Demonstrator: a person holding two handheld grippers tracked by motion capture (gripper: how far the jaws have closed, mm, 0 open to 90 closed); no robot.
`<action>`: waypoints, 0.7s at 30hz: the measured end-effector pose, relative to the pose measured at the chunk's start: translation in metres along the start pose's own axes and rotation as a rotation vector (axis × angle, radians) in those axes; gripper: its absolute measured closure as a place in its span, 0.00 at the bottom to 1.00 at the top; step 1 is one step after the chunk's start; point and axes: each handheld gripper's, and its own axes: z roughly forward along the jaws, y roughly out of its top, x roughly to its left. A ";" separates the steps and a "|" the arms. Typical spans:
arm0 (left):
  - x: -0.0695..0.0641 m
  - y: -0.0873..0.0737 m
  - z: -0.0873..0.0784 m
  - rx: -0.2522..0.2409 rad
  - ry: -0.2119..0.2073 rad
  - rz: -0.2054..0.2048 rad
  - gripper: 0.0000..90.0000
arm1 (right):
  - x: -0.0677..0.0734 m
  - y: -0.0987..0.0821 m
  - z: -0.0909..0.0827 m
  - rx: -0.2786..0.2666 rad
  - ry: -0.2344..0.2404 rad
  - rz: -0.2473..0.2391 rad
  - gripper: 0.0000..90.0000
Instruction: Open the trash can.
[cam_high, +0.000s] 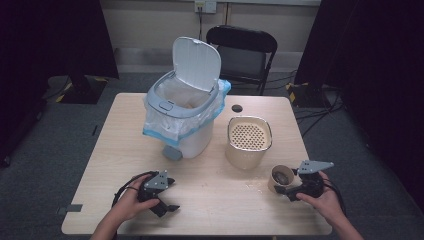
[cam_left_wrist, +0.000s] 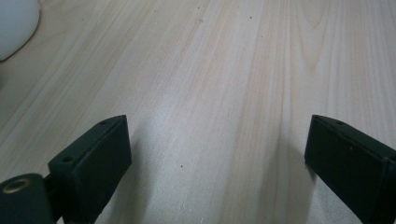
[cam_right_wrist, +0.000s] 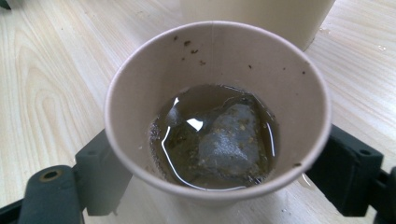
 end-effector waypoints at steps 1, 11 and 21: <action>0.000 0.000 0.000 0.001 0.001 0.001 0.07 | 0.000 -0.001 0.001 -0.006 0.005 0.002 0.19; 0.000 0.000 0.000 0.000 0.000 0.001 0.07 | -0.001 -0.008 0.011 -0.053 0.007 0.020 0.23; 0.000 0.000 0.000 -0.002 0.000 -0.002 0.07 | 0.002 -0.011 0.014 -0.102 0.012 0.033 0.29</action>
